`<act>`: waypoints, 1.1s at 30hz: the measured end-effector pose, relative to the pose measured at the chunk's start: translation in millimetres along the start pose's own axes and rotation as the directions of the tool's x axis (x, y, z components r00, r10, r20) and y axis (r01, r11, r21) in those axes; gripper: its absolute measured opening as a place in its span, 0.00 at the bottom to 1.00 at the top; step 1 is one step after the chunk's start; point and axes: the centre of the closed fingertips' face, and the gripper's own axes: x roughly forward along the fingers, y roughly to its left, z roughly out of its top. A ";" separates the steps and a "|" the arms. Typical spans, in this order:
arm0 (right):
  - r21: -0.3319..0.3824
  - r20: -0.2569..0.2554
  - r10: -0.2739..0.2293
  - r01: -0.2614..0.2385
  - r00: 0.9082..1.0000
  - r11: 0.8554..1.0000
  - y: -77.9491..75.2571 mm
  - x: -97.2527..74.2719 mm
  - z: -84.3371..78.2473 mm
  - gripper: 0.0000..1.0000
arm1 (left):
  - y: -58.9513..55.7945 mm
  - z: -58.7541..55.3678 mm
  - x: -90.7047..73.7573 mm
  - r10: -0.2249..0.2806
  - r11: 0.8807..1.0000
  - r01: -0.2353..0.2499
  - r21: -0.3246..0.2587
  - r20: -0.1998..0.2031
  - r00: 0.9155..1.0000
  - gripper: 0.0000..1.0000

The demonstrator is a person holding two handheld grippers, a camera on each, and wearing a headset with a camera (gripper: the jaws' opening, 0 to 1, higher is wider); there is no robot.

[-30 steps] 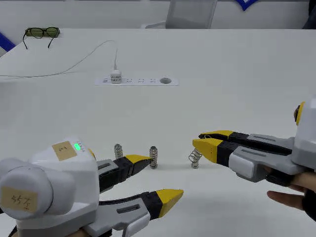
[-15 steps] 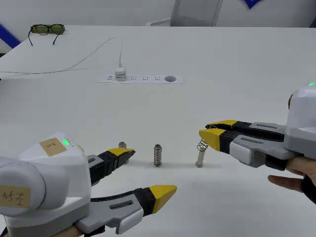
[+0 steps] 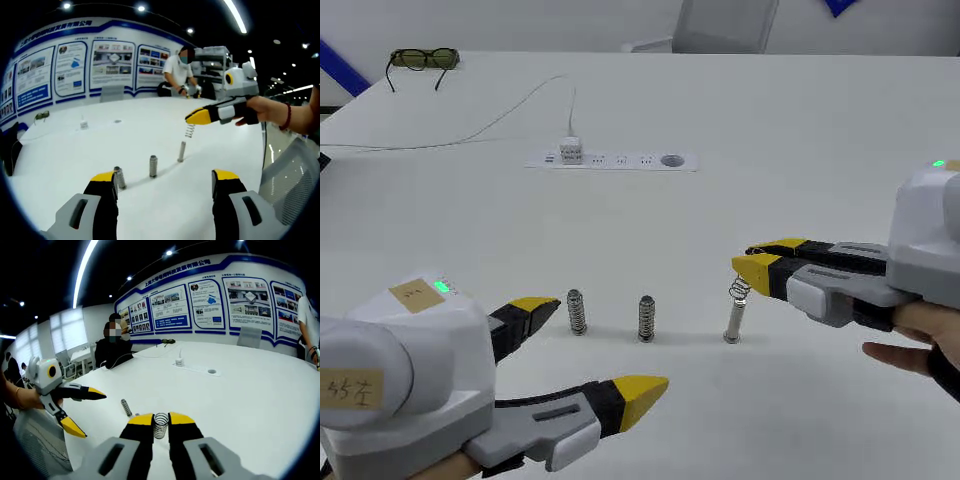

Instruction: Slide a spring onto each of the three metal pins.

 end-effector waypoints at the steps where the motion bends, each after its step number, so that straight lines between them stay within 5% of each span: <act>1: -0.003 -0.003 -0.005 0.005 1.000 1.000 -1.2 0.5 -0.7 0.12 | 1.0 -0.4 0.2 0.000 1.000 0.000 -0.006 0.001 1.000 0.79; 18: -0.025 -0.041 -0.023 0.022 0.999 0.999 -10.4 8.7 -12.8 0.12 | 19.0 -10.7 0.1 0.061 0.997 -0.062 -0.036 -0.028 0.998 0.90; 33: -0.030 -0.069 -0.031 0.029 0.997 0.999 -15.5 16.4 -20.0 0.12 | 15.8 -15.6 3.3 0.046 0.998 -0.048 -0.039 -0.053 0.998 1.00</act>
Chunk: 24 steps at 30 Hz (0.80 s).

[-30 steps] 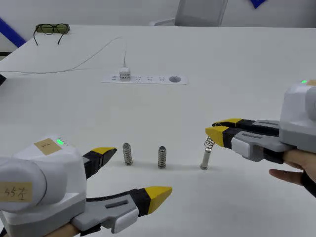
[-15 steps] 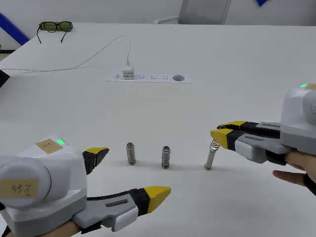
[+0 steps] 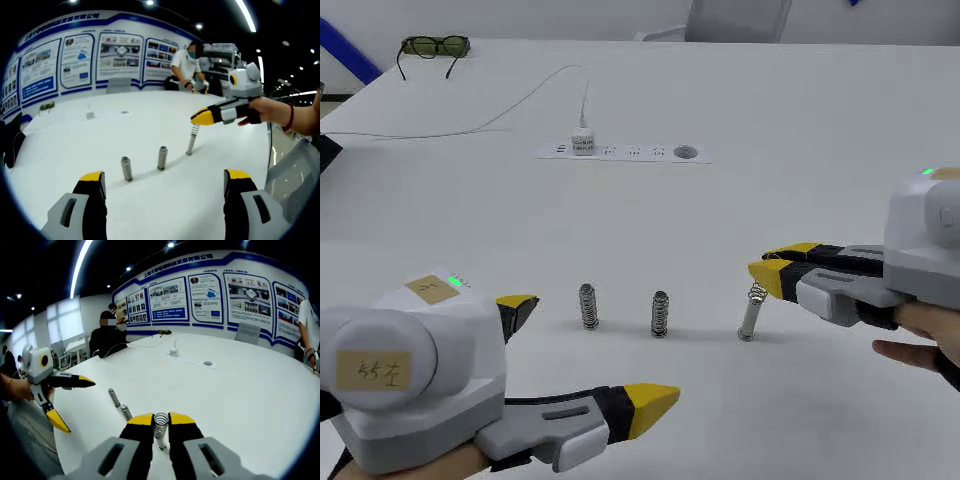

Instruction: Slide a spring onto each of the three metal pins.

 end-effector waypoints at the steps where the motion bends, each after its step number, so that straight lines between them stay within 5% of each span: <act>1: 0.002 -0.001 0.001 -0.001 1.000 1.000 0.3 0.3 -0.3 0.12 | -0.3 -0.2 0.1 -0.001 1.000 0.001 0.002 -0.001 1.000 1.00; 24: 0.009 -0.046 -0.002 0.002 0.999 1.000 0.3 9.0 -15.5 0.12 | -2.9 -1.1 -0.6 -0.013 1.000 0.013 0.000 -0.011 1.000 0.99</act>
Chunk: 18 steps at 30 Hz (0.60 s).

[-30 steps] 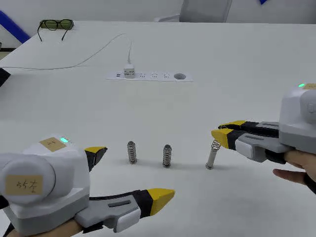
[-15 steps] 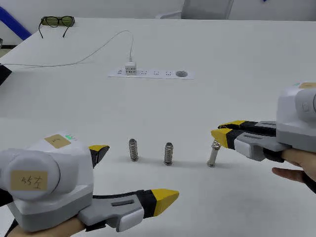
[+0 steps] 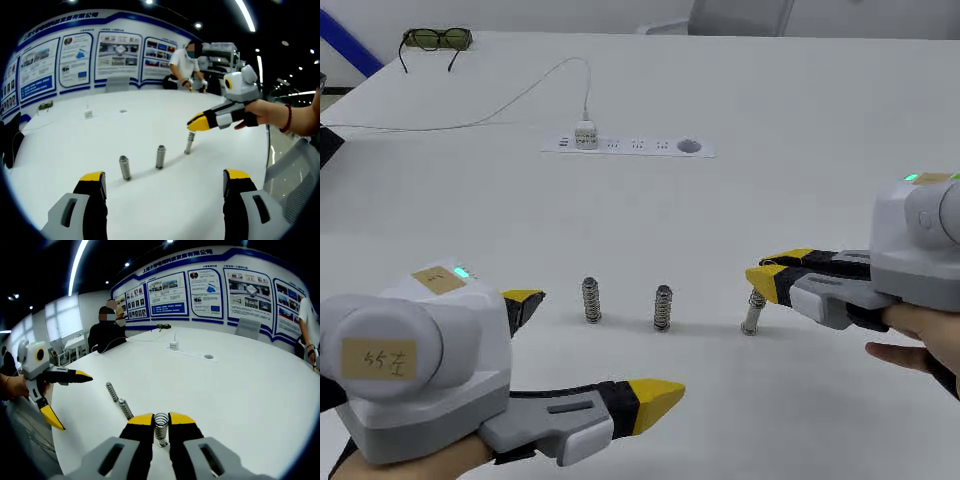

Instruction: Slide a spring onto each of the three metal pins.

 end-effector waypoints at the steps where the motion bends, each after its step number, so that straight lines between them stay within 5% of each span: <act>1: 0.002 0.002 0.001 -0.001 1.000 1.000 0.1 0.3 -0.1 0.12 | -0.4 -0.8 0.0 -0.001 1.000 0.001 0.005 -0.005 1.000 0.99; 18: -0.023 -0.041 0.000 -0.001 0.999 1.000 2.4 7.8 -16.1 0.12 | -1.3 -0.8 0.6 -0.006 1.000 0.006 0.006 -0.005 1.000 0.98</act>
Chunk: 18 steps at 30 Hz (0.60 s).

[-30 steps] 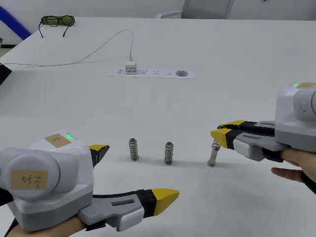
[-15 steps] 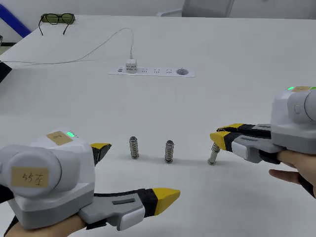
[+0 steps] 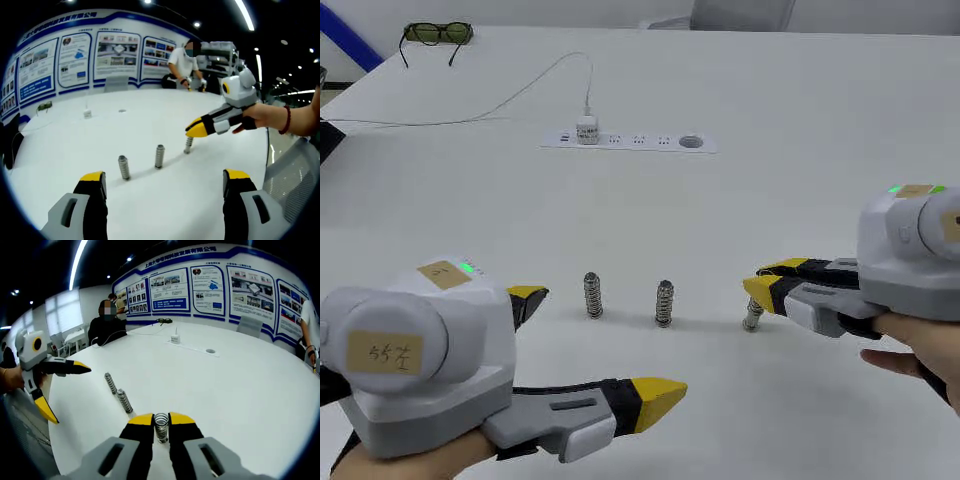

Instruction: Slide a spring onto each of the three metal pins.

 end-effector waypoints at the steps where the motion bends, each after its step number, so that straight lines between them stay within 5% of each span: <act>1: 0.005 -0.001 0.000 0.000 1.000 1.000 -0.5 0.5 -0.8 0.12 | 0.1 0.0 0.0 0.000 1.000 0.000 0.000 0.000 1.000 0.98; 18: 0.010 -0.021 -0.001 0.002 1.000 1.000 0.3 6.6 -11.6 0.12 | 2.0 -0.8 -0.7 0.008 1.000 -0.008 -0.002 -0.003 1.000 0.98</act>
